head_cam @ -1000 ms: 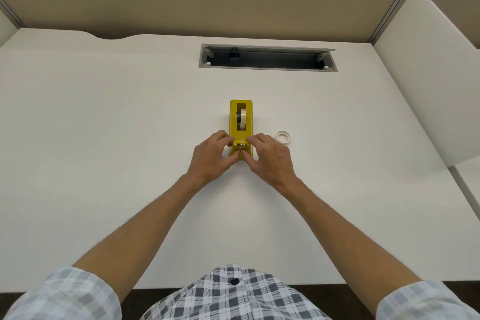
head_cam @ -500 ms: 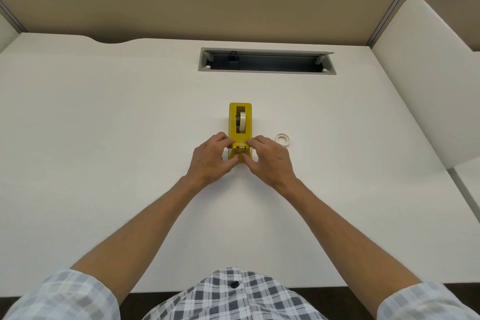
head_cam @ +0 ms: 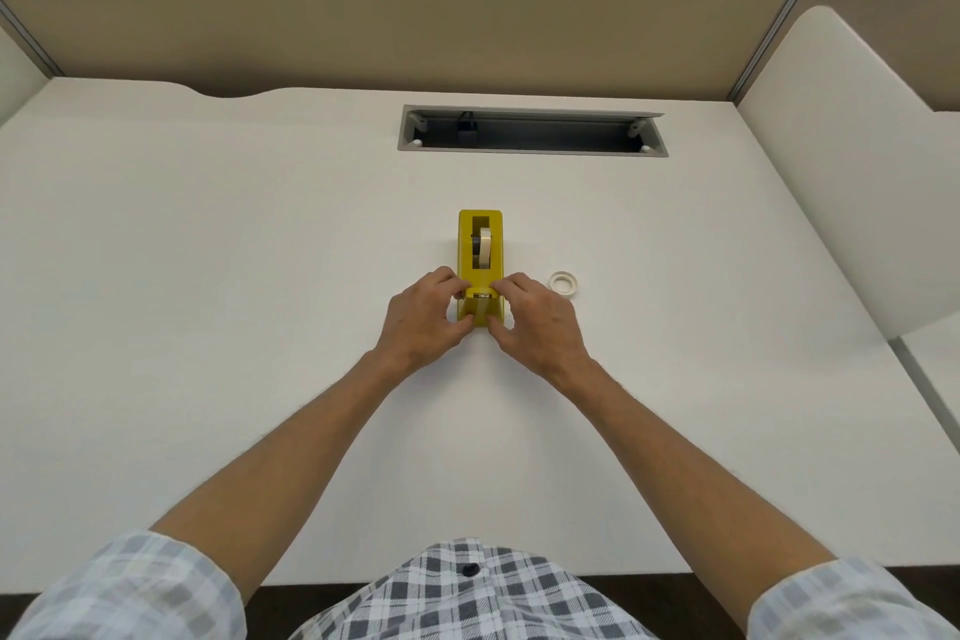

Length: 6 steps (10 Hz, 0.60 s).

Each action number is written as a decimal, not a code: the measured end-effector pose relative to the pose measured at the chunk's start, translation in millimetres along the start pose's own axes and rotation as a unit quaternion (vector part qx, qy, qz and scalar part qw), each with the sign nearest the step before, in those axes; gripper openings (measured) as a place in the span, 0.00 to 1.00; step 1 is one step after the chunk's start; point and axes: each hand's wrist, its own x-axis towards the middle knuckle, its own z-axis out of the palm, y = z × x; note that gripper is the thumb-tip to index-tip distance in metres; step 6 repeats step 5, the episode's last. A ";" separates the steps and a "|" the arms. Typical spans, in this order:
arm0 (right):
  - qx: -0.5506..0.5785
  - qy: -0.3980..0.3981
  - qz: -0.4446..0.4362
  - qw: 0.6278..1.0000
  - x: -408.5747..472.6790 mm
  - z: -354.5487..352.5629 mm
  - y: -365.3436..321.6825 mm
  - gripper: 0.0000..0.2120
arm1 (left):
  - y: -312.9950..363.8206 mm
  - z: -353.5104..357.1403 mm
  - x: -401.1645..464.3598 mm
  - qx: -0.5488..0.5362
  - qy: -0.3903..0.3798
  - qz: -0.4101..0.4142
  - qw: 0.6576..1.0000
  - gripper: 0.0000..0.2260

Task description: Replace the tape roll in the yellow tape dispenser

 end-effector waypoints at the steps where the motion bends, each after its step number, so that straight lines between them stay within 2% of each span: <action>1: -0.001 0.005 0.005 1.000 -1.8 -3.4 -1.3 0.22 | 0.8 -3.6 -4.3 -0.002 -0.009 0.004 1.000 0.18; 2: -0.007 0.018 0.010 1.000 -2.9 -5.0 0.9 0.24 | -0.4 -8.4 -6.1 0.001 -0.007 0.003 1.000 0.19; 4: -0.007 0.066 0.027 0.997 20.4 -32.5 12.0 0.37 | -1.9 -44.7 21.6 0.046 0.073 0.044 0.995 0.23; 5: -0.038 0.066 0.051 0.996 40.9 -64.0 16.0 0.43 | 5.1 -82.5 44.8 0.079 0.123 0.067 0.987 0.30; 6: -0.038 0.066 0.051 0.996 40.9 -64.0 16.0 0.43 | 5.1 -82.5 44.8 0.079 0.123 0.067 0.987 0.30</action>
